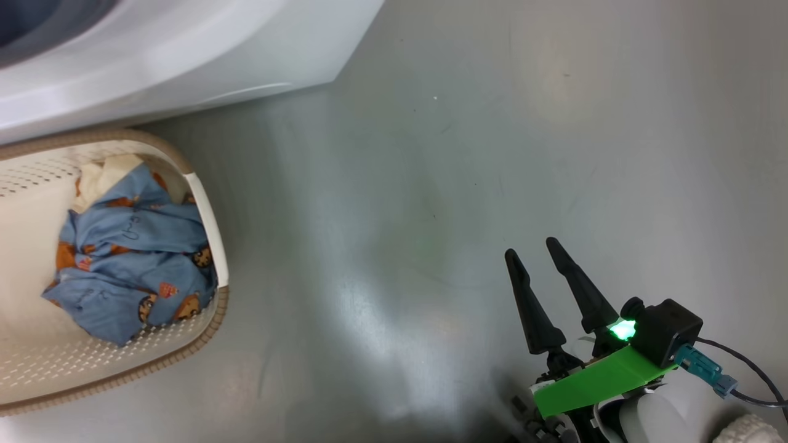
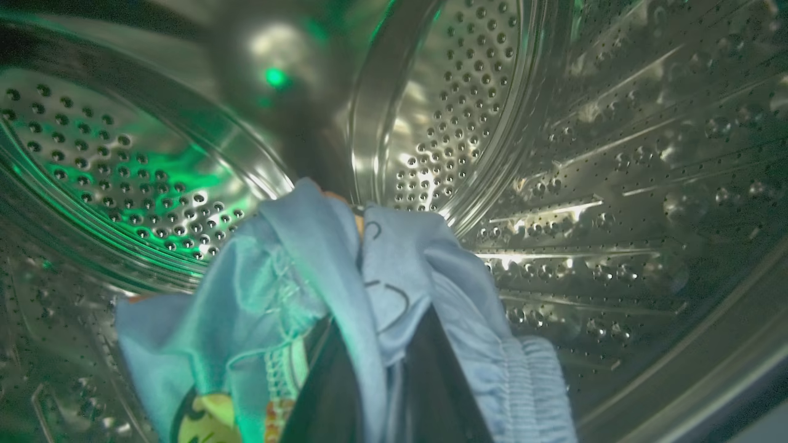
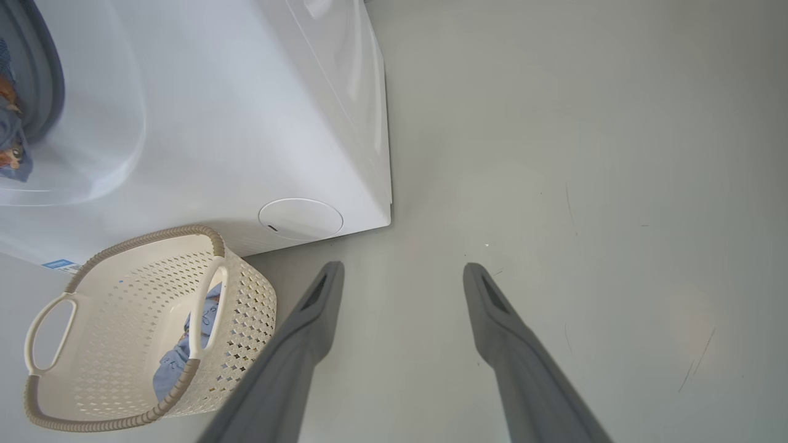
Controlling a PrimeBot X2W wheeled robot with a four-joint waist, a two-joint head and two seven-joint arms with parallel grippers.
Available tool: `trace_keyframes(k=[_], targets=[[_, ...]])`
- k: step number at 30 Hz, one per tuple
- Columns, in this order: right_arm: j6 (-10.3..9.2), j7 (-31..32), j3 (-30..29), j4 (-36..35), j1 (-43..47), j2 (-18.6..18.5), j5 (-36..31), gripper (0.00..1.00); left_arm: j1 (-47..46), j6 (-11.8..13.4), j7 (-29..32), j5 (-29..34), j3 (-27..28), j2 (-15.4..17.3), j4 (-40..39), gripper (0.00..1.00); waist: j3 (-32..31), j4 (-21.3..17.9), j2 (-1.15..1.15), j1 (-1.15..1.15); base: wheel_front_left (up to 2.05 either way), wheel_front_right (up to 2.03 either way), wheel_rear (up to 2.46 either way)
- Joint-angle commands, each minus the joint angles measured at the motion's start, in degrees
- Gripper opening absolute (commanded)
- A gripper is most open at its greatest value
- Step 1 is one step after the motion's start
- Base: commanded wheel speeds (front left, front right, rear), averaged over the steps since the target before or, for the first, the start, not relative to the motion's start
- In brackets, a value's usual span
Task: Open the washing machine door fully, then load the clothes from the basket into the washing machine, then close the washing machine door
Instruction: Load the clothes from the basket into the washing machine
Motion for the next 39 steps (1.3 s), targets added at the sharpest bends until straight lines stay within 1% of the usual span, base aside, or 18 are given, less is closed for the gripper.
trace_keyframes(k=[1, 4, 5, 6, 7, 10, 12, 16, 17, 18, 19, 28, 32, 39], targets=[[0.17, -0.4, 1.6, -1.3, 0.9, -0.2, 0.7, 1.00, -2.6, 0.0, -1.1, 2.0, 2.1, 3.6, -1.4, 0.00, 0.9, -0.6, 0.00, 0.00, 0.00, 0.00, 0.00], [0.17, -0.4, 1.9, -1.5, 0.8, -0.2, 1.1, 1.00, -3.8, 0.6, -1.5, 5.4, 5.5, 3.8, -5.3, 0.00, 1.6, -0.9, 0.00, 0.00, 0.00, 0.00, 0.00], [0.17, -0.4, 1.9, -1.5, 0.8, -0.2, 1.1, 1.00, -3.8, 0.6, -1.5, 5.4, 5.5, 3.8, -5.3, 0.00, 1.6, -0.9, 0.00, 0.00, 0.00, 0.00, 0.00], [0.17, -0.4, 1.9, -1.6, 0.7, -0.2, 1.2, 1.00, -3.5, 0.6, -1.5, 6.9, 6.9, 3.8, -7.2, 0.00, 1.7, -0.9, 0.00, 0.00, 0.00, 0.00, 0.00], [0.17, -0.4, 2.1, -1.6, 0.5, -0.2, 1.4, 1.00, -2.6, 0.5, -1.5, 10.0, 9.8, 3.6, -11.1, 0.00, 2.0, -0.9, 0.00, 0.00, 0.00, 0.00, 0.00], [0.17, -0.4, 2.2, -1.6, 0.2, -0.2, 1.5, 1.00, -0.2, 0.4, -1.5, 13.5, 14.1, 2.6, -15.7, 0.00, 2.3, -0.8, 0.00, 0.00, 0.00, 0.00, 0.00], [0.17, -0.4, 2.1, -1.5, 0.0, -0.2, 1.5, 1.00, 1.8, 0.3, -1.5, 13.9, 16.0, 1.5, -15.3, 0.00, 2.2, -0.6, 0.00, 0.00, 0.00, 0.00, 0.00], [0.17, -0.4, 2.2, -1.1, -0.1, -0.2, 1.4, 1.00, 4.1, 0.0, -1.5, 14.3, 16.9, 0.3, -12.6, 0.00, 2.0, -0.2, 0.00, 0.00, 0.00, 0.00, 0.00], [0.17, -0.4, 2.1, -1.0, -0.1, -0.2, 1.4, 1.00, 4.4, 0.0, -1.5, 13.9, 16.8, 0.0, -11.4, 0.20, 1.9, -0.1, 0.00, 0.00, 0.00, 0.00, 0.00], [0.17, -0.4, 2.1, -0.9, -0.2, -0.2, 1.4, 1.00, 4.4, 0.0, -1.5, 13.6, 16.8, -0.2, -10.9, 0.84, 1.9, 0.0, 0.00, 0.00, 0.00, 0.00, 0.00], [0.17, -0.4, 2.1, -0.8, -0.2, -0.2, 1.4, 1.00, 4.3, 0.0, -1.5, 13.4, 16.4, -0.1, -10.0, 1.00, 1.9, 0.1, 0.00, 0.00, 0.00, 0.00, 0.00], [0.17, -0.4, 1.7, 0.1, -0.5, -0.2, 1.4, 1.00, 2.4, -0.1, -0.9, 8.2, 10.9, 0.1, -1.5, 1.00, 0.9, 1.0, 0.00, 0.00, 0.00, 0.00, 0.00], [0.17, -0.4, 1.3, 0.5, -0.9, -0.2, 1.5, 1.00, 1.4, -0.1, 0.4, 6.1, 9.2, -0.8, 1.6, 1.00, 0.2, 1.7, 0.00, 0.00, 0.00, 0.00, 0.00], [0.17, -0.4, 0.6, 1.2, -1.5, -0.2, 1.0, 1.00, 2.1, -0.1, 0.2, 3.4, 6.7, -2.1, 4.5, 1.00, -1.3, 2.9, 0.00, 0.00, 0.00, 0.00, 0.00]])
